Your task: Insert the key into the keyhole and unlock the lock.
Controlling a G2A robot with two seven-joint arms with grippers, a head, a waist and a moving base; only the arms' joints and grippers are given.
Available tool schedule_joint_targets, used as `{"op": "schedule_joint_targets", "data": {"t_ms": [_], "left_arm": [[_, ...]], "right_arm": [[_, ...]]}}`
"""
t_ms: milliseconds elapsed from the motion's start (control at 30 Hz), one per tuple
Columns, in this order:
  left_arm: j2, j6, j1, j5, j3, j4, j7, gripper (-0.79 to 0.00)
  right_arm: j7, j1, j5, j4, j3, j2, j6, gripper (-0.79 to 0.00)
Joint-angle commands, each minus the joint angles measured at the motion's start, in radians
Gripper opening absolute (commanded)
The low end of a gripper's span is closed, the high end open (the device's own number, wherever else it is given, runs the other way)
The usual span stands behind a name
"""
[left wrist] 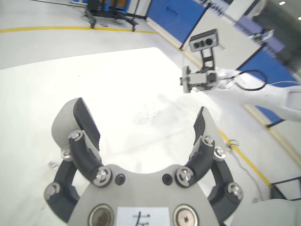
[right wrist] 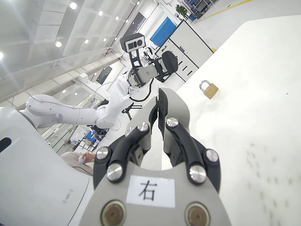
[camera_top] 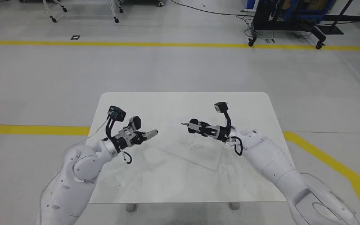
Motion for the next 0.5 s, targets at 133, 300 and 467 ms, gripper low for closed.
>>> {"op": "schedule_joint_targets", "data": {"t_ms": [133,300,467], "left_arm": [[0.003,0.298,0.142,0.378,0.007,-0.164,-0.016,0.0],[-0.004,0.369,0.122,0.417,0.044,-0.121,-0.061,-0.04],[-0.019,0.443,0.044,0.452,0.113,-0.045,-0.105,-0.246]], "right_arm": [[0.0,0.0,0.0,0.0,0.0,0.0,0.0,-0.785],[0.0,0.0,0.0,0.0,0.0,0.0,0.0,-0.785],[0.0,0.0,0.0,0.0,0.0,0.0,0.0,-0.785]]}}
